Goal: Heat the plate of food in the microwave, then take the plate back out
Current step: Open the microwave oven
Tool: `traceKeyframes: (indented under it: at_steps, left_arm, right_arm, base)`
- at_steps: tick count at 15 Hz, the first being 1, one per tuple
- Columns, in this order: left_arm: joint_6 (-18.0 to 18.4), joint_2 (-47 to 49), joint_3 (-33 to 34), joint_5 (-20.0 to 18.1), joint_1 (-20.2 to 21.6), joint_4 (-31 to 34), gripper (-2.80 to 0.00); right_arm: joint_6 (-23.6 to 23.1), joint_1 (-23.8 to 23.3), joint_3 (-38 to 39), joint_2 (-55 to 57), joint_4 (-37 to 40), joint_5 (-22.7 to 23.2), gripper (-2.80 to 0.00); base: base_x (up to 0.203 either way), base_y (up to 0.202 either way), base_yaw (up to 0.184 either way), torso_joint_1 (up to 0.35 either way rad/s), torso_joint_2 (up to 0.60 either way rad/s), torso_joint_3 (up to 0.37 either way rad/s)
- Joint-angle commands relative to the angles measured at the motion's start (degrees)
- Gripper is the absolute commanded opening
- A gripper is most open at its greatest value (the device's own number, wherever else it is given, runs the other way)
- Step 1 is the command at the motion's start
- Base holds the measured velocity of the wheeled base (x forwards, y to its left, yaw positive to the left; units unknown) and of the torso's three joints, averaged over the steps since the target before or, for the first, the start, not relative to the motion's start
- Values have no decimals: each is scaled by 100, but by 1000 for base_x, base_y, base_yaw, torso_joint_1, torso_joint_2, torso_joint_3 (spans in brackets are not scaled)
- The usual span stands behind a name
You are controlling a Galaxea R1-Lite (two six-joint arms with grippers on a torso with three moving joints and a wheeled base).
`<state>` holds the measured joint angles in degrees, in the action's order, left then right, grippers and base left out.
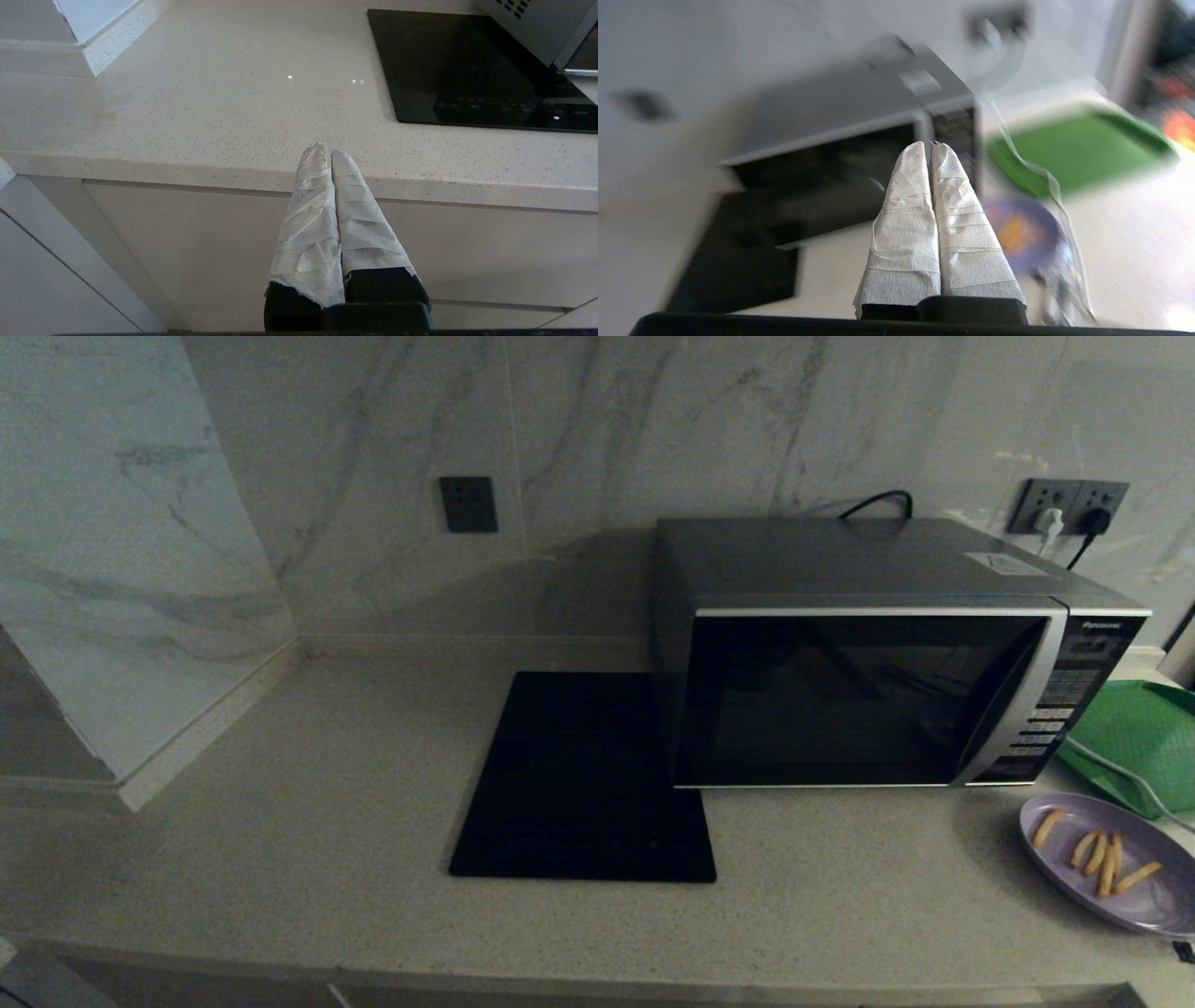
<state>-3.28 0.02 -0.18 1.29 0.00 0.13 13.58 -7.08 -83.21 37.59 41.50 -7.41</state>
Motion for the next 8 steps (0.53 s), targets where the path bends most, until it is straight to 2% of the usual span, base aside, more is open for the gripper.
traceKeyframes:
  at_steps: [1, 4, 6, 8]
  left_arm:
    - [-6, -11, 1, 3, 0, 4, -280]
    - [-6, -11, 9, 11, 0, -30, -280]
    - [-7, -11, 9, 11, 0, -49, -280]
    - [-41, -11, 18, 3, 0, -49, -280]
  right_arm:
    - [37, -302, -336, 1137, 212, -15, -280]
    - [-284, -366, -217, 1871, 785, -291, -280]
    - [-708, -373, 74, 2099, 844, -575, -280]
    - [-894, -366, 147, 2305, 782, -587, -280]
  base:
    - [0, 0, 0, 0, 0, 0]
    - [0, 0, 0, 0, 0, 0]
    - [0, 0, 0, 0, 0, 0]
    - [0, 0, 0, 0, 0, 0]
